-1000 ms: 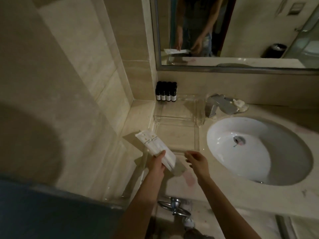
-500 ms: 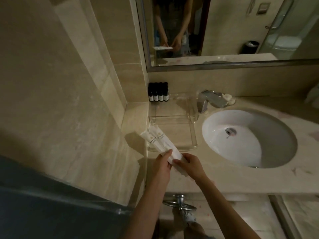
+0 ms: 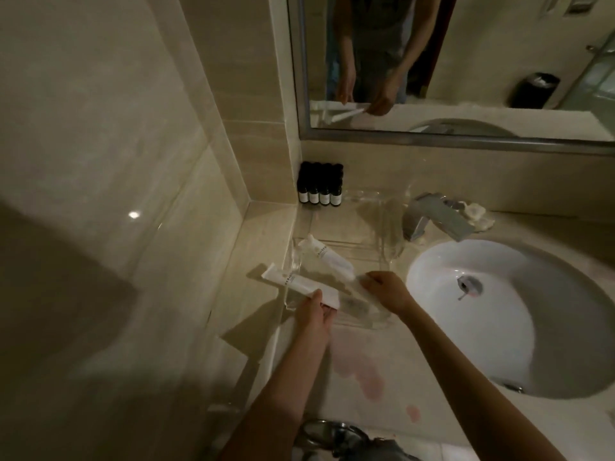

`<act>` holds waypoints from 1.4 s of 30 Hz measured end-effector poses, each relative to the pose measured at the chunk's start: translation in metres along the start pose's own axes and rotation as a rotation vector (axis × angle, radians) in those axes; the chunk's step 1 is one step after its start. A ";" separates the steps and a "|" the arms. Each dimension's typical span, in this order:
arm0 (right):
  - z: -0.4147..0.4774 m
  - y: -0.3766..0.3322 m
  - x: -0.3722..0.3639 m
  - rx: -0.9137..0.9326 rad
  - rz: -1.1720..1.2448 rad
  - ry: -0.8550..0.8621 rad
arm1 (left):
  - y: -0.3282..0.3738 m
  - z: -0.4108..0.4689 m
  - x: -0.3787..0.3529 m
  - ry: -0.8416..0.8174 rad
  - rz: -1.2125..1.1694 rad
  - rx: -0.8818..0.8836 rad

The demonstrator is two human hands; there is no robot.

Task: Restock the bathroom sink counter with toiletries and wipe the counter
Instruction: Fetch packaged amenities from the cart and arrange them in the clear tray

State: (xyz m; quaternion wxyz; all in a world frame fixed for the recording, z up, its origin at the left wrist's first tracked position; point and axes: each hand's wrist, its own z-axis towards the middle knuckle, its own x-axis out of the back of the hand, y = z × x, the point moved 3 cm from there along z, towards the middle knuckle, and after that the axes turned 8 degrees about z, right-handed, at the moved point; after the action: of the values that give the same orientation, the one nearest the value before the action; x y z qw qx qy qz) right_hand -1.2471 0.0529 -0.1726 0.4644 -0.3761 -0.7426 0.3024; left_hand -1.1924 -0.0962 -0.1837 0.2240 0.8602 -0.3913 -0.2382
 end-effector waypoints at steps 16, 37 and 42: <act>0.089 0.024 0.016 0.114 -0.248 0.117 | 0.000 0.039 -0.017 0.057 0.004 0.030; 0.084 0.039 -0.009 0.384 -0.373 -0.361 | -0.016 0.045 -0.029 -0.011 0.053 0.043; 0.078 0.030 0.003 0.439 -0.335 -0.186 | -0.013 0.047 -0.041 -0.064 -0.008 0.062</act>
State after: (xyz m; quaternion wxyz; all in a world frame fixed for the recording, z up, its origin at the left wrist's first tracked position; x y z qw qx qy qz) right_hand -1.3107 0.0636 -0.2253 0.5079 -0.1094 -0.7507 0.4080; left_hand -1.2359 -0.0661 -0.2181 0.1834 0.8602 -0.4020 -0.2544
